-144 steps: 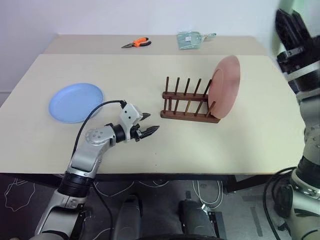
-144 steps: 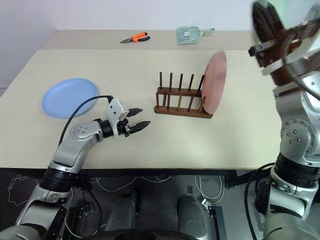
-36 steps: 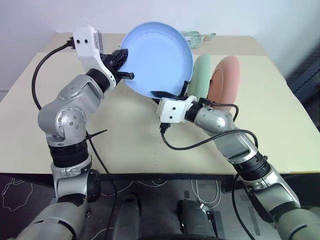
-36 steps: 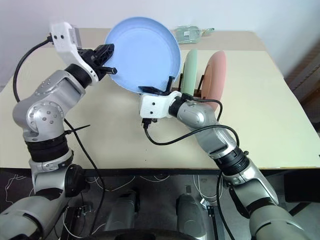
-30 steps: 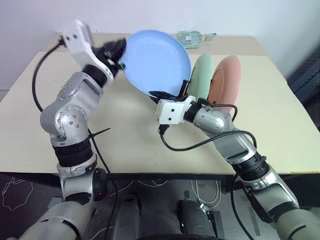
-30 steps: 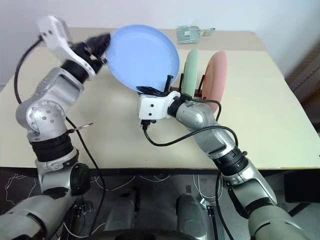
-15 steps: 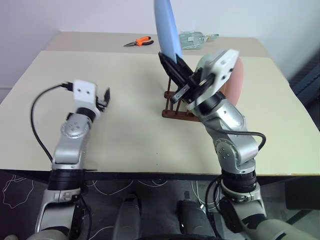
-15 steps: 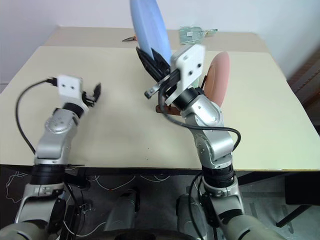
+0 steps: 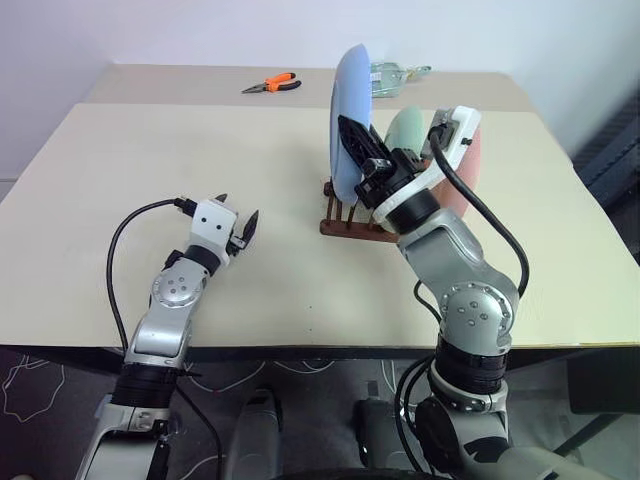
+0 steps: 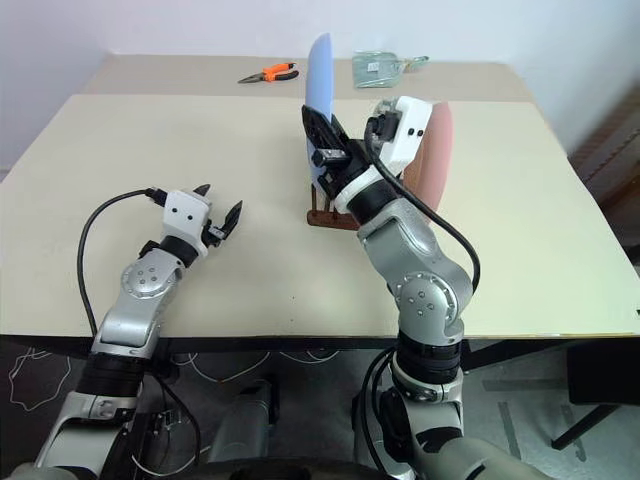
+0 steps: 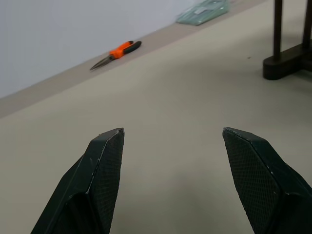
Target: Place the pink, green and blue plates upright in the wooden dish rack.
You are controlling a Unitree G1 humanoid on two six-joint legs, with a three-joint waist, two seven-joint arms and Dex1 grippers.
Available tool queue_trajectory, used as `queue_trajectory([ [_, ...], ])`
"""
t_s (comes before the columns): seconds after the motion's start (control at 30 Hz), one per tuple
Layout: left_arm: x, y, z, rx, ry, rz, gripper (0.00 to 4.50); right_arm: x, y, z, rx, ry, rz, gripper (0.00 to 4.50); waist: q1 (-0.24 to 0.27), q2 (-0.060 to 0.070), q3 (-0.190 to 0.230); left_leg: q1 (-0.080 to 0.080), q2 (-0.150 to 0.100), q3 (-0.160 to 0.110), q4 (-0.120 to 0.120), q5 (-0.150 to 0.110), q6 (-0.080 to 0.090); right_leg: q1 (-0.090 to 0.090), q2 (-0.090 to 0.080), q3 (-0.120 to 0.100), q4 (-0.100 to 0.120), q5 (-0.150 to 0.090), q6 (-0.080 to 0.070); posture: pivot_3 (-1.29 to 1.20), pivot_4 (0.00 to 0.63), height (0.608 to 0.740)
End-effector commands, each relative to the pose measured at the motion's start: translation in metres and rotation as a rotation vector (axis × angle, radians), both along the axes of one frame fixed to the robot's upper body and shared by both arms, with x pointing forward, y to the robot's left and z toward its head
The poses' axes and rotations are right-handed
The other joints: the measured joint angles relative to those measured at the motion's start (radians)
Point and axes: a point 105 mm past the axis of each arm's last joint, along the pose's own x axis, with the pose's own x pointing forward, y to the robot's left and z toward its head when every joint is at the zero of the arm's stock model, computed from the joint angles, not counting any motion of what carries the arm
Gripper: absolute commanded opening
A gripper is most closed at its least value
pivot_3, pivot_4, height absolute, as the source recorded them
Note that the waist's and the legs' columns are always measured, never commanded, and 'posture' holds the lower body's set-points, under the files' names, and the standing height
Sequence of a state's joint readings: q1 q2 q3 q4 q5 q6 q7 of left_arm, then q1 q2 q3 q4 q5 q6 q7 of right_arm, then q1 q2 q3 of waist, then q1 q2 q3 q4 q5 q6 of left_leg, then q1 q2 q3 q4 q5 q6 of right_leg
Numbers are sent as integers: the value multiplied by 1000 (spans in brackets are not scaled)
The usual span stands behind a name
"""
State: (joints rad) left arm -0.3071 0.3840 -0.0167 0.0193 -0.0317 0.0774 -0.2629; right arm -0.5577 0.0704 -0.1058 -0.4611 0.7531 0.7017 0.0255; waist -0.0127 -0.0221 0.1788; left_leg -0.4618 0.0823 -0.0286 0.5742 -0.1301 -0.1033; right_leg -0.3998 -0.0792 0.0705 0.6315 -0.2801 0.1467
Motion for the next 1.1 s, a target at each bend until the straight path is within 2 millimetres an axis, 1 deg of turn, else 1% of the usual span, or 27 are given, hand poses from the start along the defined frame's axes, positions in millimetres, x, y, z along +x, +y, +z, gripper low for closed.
queue_trajectory([
  [0.03, -8, -13, 11, 14, -51, -75, 3278, 2, -5, 11, 46, -16, -27, 0, -1, 0, 0, 0, 0, 0, 0, 0, 0, 0, 0, 0, 0, 0, 0, 0, 150, 740],
  [0.17, -13, -21, 8, 20, -33, -124, 3278, 8, -7, 9, 61, 24, -33, 0, -2, 0, 0, 0, 0, 0, 0, 0, 0, 0, 0, 0, 0, 0, 0, 0, 150, 740],
  [0.3, -14, -25, 4, 40, -22, -145, 3278, 21, -7, 6, 70, 100, -41, 0, -1, 0, 0, 0, 0, 0, 0, 0, 0, 0, 0, 0, 0, 0, 0, 0, 150, 740],
  [0.4, -14, -28, 3, 42, -21, -152, 3300, 29, -8, 7, 41, 106, -68, 1068, -1, 0, 0, 0, 0, 0, 0, 0, 0, 0, 0, 0, 0, 0, 0, 0, 150, 740],
  [0.43, -15, -29, 3, 41, -20, -153, 3300, 30, -8, 9, 19, 93, -79, 1491, -1, 0, 0, 0, 0, 0, 0, 0, 0, 0, 0, 0, 0, 0, 0, 0, 150, 740],
  [0.53, -15, -30, 3, 41, -18, -157, 3300, 30, -10, 16, -51, 38, -111, 2991, -1, 1, 0, -1, 0, 0, 0, 0, 0, -1, 0, 0, 0, 0, 0, 0, 150, 740],
  [0.57, -15, -30, 2, 41, -18, -157, 3300, 30, -10, 17, -71, 22, -119, 3556, -2, 1, 0, -1, 0, 0, 0, 0, 0, -1, 0, 0, 0, 0, 0, 0, 150, 740],
  [0.6, -16, -30, 2, 41, -16, -157, 3300, 30, -10, 19, -88, 7, -125, 4003, -2, 1, 0, -1, 0, 0, 0, 0, 0, -1, 0, 0, 0, 0, 0, 0, 150, 740],
  [0.77, -17, -34, -1, 39, -8, -161, 3300, 19, -11, 36, -367, -230, -180, 4003, 0, 1, 1, -1, 0, 0, 0, 0, 0, -1, 0, 1, 0, 0, 0, 0, 150, 740],
  [0.87, -18, -37, -2, 38, -3, -169, 3300, 11, -14, 49, -459, -353, -199, 4003, -1, 1, 1, -1, 0, 0, 0, 0, 0, -2, 0, 1, -1, 0, 0, 0, 150, 740],
  [0.93, -17, -39, -4, 38, -1, -172, 3300, 4, -21, 61, -493, -435, -220, 4003, -1, 1, 1, -1, 0, 0, 0, 0, 0, -2, 0, 1, -1, 0, 0, 0, 150, 740],
  [1.0, -17, -39, -5, 42, 1, -171, 3300, -6, -38, 76, -499, -514, -248, 4003, 1, 1, 1, -1, 0, 0, 0, 0, 0, -2, 0, 1, -1, 0, 0, 0, 150, 740],
  [1.07, -15, -35, -5, 45, 7, -162, 3300, -14, -65, 83, -518, -543, -276, 4003, 7, 1, 1, -2, 0, 0, 0, 0, 0, -2, 0, 1, -1, 0, 0, 0, 150, 740],
  [1.1, -13, -30, -6, 54, 9, -151, 3300, -17, -84, 81, -542, -527, -293, 4003, 9, 0, 1, -2, 0, 0, 0, 0, 1, -1, 0, 1, -2, 0, 0, 0, 150, 740],
])
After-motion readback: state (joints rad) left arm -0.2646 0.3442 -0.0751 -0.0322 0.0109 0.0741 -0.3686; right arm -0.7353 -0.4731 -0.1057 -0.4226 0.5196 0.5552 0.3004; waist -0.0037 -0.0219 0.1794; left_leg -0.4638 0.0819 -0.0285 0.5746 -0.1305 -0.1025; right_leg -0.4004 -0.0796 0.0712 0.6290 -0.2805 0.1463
